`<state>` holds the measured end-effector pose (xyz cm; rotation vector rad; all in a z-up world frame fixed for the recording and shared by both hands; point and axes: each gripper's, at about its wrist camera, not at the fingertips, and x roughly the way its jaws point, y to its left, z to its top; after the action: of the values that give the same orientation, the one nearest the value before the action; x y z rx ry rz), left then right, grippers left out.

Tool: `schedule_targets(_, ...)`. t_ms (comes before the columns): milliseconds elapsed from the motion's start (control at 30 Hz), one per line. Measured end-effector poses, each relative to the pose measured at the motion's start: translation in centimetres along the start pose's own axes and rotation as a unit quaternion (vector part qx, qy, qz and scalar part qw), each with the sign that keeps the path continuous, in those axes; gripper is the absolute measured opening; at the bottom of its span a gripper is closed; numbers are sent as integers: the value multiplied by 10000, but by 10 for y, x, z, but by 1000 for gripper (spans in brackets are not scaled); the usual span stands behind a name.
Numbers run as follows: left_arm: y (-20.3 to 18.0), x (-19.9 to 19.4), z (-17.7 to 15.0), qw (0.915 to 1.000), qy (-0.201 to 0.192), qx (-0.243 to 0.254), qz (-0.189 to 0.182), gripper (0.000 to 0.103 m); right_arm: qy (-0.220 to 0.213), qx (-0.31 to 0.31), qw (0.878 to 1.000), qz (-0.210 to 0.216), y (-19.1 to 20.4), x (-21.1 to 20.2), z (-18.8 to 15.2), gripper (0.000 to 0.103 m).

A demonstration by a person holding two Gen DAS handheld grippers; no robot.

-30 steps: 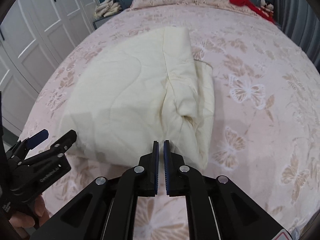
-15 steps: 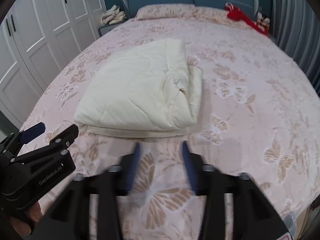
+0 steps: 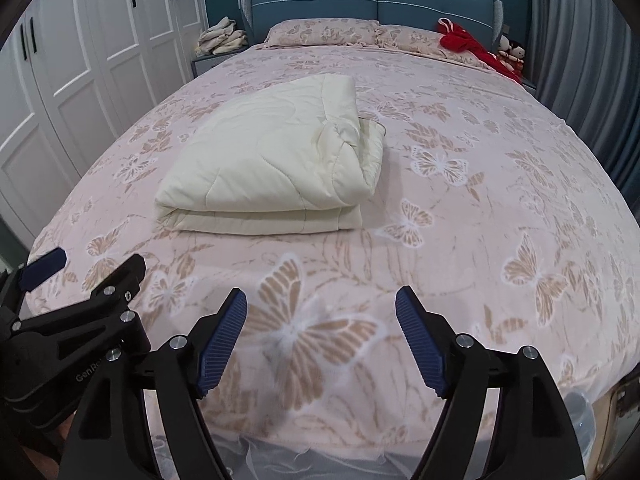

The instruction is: Fold large clothes

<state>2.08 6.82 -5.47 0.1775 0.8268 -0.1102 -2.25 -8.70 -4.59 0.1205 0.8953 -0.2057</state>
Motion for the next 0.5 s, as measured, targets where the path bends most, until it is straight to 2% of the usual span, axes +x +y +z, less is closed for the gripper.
schedule_targets(200, 5, -10, -15, 9998, -102, -143, 36, 95, -179, 113, 9997, -94, 2, -12, -17, 80)
schedule_targets(500, 8, -16, -23, 9996, -244, -102, 56, 95, -319, 78, 9991, -276, 6, -21, -26, 80)
